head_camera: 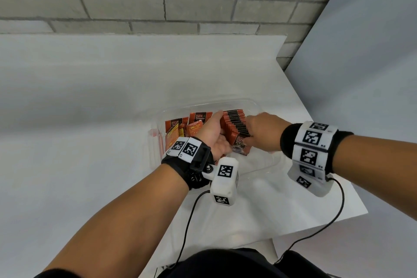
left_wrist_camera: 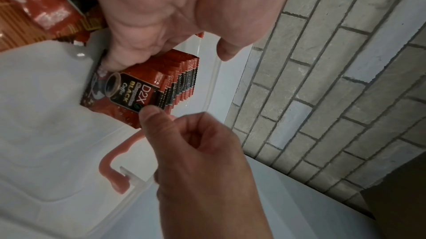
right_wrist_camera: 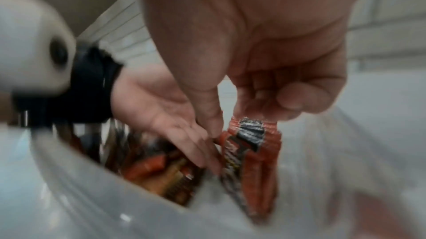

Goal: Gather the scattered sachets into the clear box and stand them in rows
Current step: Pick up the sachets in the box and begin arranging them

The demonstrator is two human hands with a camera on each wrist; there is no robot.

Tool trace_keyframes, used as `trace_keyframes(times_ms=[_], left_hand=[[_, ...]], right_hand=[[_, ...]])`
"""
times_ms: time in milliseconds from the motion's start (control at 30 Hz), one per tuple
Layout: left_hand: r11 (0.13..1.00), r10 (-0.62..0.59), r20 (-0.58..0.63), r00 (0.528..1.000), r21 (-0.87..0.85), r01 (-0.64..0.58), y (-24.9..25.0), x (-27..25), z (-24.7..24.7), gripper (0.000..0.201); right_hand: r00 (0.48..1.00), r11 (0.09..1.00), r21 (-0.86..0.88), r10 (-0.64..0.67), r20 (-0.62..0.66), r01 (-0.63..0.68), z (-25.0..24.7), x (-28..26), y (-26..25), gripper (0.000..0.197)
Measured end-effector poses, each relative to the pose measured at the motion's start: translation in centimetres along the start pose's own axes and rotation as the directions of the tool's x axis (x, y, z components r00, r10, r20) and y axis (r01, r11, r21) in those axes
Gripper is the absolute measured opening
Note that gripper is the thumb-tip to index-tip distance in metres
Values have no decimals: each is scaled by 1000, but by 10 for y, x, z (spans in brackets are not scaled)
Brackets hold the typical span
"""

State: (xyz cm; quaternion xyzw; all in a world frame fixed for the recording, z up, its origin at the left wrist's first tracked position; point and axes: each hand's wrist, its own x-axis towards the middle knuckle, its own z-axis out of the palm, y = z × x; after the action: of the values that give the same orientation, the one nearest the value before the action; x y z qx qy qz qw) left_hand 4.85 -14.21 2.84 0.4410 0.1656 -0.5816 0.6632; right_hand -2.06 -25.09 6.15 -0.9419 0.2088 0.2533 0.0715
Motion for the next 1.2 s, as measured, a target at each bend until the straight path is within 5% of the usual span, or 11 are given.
trace_keyframes(times_ms=[67, 200, 433, 1200], left_hand=[[1000, -1, -1, 1000, -8, 1, 0, -1, -1, 70], [1000, 2, 1, 1000, -9, -2, -1, -2, -1, 72], [1000, 12, 1, 1000, 17, -12, -4, -5, 1, 70], [988, 18, -47, 999, 154, -11, -5, -2, 2, 66]], right_hand=[[991, 974, 192, 103, 88, -118, -1, 1, 2, 23], [933, 757, 546, 288, 214, -359, 0, 5, 6, 22], [913, 497, 772, 303, 272, -395, 3, 12, 4, 24], [937, 449, 834, 279, 210, -321, 10, 21, 10, 15]])
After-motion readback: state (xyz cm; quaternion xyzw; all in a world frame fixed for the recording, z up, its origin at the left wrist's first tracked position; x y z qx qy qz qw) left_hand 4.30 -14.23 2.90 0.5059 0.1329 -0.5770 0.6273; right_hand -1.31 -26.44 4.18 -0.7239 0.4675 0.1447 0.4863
